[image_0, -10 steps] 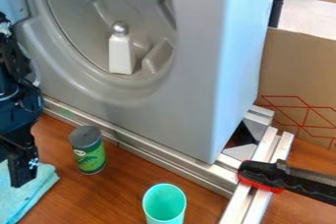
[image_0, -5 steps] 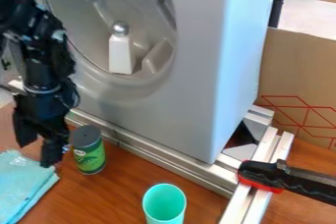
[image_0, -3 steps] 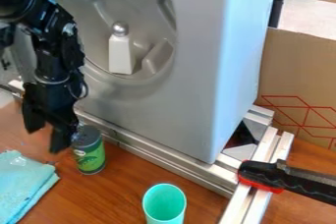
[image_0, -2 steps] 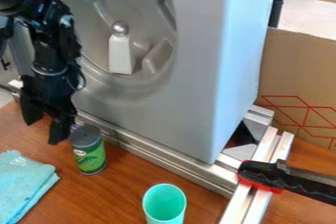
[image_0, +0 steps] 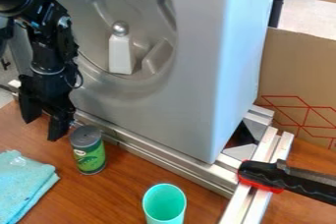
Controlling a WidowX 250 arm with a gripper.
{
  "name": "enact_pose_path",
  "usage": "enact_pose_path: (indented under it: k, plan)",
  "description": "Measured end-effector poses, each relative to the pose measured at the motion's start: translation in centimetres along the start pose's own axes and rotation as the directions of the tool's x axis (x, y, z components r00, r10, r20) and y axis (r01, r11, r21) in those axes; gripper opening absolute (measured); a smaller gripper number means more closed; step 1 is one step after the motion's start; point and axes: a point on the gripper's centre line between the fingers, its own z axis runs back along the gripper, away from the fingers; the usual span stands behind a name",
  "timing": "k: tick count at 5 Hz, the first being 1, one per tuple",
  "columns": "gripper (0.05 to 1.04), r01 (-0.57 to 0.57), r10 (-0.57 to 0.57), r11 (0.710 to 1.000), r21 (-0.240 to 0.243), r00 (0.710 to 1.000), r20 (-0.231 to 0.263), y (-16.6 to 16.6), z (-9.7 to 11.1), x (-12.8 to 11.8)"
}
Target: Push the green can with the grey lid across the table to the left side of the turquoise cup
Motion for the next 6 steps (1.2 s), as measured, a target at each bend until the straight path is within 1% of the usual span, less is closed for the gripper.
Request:
enact_pose_path:
  k: [1, 2, 3, 4, 5, 6]
  plan:
    - [1.001, -0.018, 0.018, 1.000, -0.006, 1.000, -0.011, -0.1, -1.0, 0.5]
    - [1.001, -0.034, 0.034, 0.999, -0.025, 0.999, -0.004, -0.4, -1.6, 1.3]
    - [1.001, -0.020, 0.020, 0.996, -0.083, 1.000, 0.005, -1.7, -1.4, 1.6]
    - [1.001, 0.030, -0.029, 0.984, -0.174, 1.000, 0.012, -4.2, -1.2, 1.8]
    - [1.001, 0.071, -0.070, 0.965, -0.252, 0.997, 0.012, -8.1, 0.1, 0.9]
    - [1.001, 0.076, -0.074, 0.954, -0.289, 0.997, 0.019, -10.4, 0.9, -0.3]
